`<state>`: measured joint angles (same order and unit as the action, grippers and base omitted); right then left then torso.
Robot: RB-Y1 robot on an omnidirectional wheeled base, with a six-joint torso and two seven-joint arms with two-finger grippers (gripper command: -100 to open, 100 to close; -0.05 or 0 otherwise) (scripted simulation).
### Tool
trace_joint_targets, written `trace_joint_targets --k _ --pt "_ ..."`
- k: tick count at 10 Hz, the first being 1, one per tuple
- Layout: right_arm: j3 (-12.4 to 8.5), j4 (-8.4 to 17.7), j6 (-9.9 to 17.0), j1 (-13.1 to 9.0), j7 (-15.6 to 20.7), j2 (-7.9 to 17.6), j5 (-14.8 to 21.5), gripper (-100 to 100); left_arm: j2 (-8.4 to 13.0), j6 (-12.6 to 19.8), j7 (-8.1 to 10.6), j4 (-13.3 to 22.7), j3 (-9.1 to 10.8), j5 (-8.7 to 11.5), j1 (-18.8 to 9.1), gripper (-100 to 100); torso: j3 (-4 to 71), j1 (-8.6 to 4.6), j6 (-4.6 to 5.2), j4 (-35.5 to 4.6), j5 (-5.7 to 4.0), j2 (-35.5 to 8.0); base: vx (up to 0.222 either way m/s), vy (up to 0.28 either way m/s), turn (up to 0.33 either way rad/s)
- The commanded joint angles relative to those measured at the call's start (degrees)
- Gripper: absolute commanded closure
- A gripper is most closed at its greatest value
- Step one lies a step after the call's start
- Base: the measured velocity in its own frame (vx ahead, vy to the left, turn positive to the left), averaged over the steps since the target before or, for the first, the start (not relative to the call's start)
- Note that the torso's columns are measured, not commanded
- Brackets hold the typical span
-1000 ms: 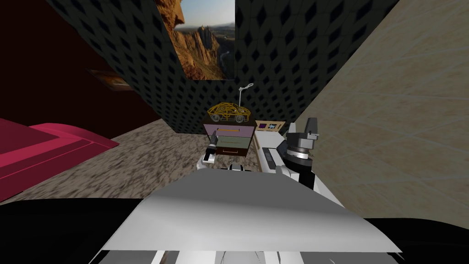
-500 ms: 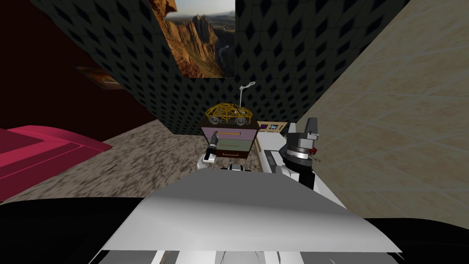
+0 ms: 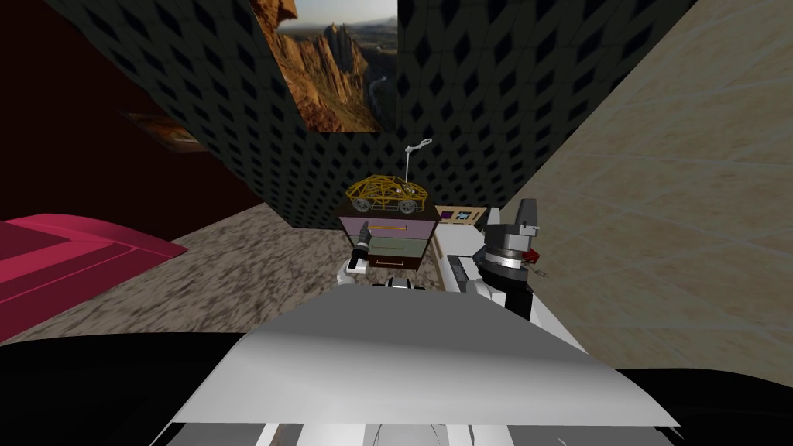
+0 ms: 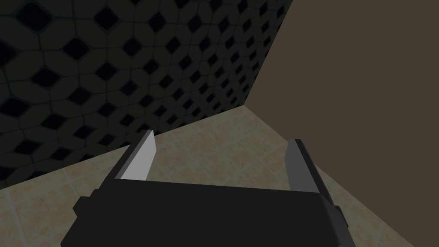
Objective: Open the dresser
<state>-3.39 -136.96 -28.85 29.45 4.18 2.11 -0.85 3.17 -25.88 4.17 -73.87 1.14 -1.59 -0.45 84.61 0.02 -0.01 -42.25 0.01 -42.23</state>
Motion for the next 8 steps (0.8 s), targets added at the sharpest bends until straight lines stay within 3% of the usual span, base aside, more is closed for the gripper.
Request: trace_joint_targets --k 1,6,8 --pt "0.0 0.0 0.0 0.0 0.0 0.0 0.0 0 0.1 0.4 0.12 -0.6 -0.21 0.0 0.2 100 -0.1 -0.01 0.01 0.0 -0.01 -0.1 -0.097 -0.022 0.023" --pt "0.0 0.0 0.0 0.0 0.0 0.0 0.0 0 0.1 1.2 0.34 -1.4 -0.66 -0.1 0.5 100 -0.2 -0.06 -0.06 -0.2 -0.09 -0.2 -0.175 0.003 0.014" --pt "0.0 0.0 0.0 0.0 0.0 0.0 0.0 0 0.2 1.5 0.78 -3.0 -2.31 -0.5 1.8 100 0.0 -0.06 -0.09 -0.1 -0.09 -0.1 -0.162 -0.008 0.124"
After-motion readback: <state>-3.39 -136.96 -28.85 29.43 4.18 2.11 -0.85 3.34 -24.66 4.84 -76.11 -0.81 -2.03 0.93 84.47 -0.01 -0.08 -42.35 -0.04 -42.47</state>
